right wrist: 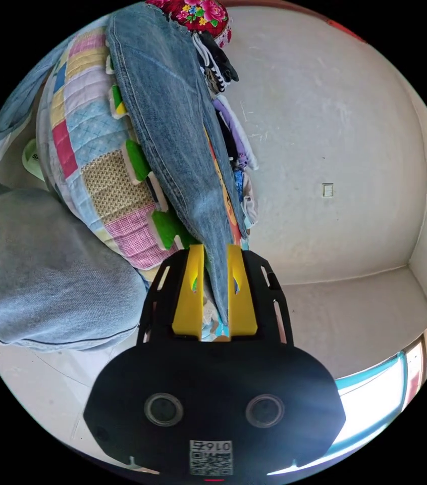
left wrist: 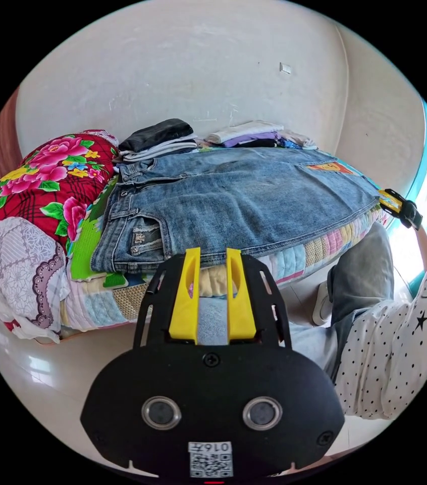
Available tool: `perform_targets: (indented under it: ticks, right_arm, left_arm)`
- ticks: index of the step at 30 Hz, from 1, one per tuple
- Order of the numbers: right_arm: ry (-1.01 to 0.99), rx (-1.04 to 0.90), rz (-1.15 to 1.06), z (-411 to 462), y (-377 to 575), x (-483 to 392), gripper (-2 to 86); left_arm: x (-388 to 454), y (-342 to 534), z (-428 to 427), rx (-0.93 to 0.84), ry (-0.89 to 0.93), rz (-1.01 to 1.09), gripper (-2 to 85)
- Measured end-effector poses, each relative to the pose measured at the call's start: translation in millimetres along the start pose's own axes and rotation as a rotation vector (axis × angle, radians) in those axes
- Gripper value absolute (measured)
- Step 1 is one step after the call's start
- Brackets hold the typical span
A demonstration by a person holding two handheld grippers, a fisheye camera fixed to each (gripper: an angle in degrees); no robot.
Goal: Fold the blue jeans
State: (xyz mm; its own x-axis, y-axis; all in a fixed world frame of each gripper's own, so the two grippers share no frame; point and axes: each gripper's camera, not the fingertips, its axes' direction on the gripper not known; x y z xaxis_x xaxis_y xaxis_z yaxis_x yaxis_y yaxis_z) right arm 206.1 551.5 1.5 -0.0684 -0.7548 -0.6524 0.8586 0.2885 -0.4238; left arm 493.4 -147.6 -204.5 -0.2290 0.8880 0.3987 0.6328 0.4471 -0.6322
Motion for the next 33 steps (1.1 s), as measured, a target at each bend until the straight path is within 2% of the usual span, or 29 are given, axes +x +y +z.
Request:
perform_targets:
  ticks: [2,6,9,13,17,25,30,33]
  right_arm:
    - [0.018,-0.008,-0.012,2,5,-13,4.0]
    - [0.0,-0.038,0.052,1,15,-19,1.7]
    - [-0.034,-0.047,0.106,0,27,-22,0.9]
    - [-0.067,-0.046,0.147,-2,45,-24,0.5]
    - [-0.061,-0.039,0.164,-4,63,-31,0.4]
    - [-0.019,-0.068,0.237,-5,92,-47,0.3]
    - [-0.062,-0.057,0.393,-5,116,-44,0.2]
    - [-0.058,-0.062,0.419,-4,127,-46,0.2]
  left_arm:
    - [12,0,-6,-0.015,-0.046,0.012,8.8]
    - [49,4,-24,-0.055,-0.294,0.071,10.1]
    - [75,6,-36,-0.062,-0.383,0.119,10.2]
    - [106,1,-47,-0.042,-0.448,0.18,10.3]
    - [140,-10,-41,-0.113,-0.472,0.239,11.8]
    - [202,-23,-55,-0.072,-0.595,0.294,12.5]
    - [242,-29,-78,-0.004,-0.667,0.326,11.5]
    - [261,-38,-78,-0.051,-0.674,0.385,11.5]
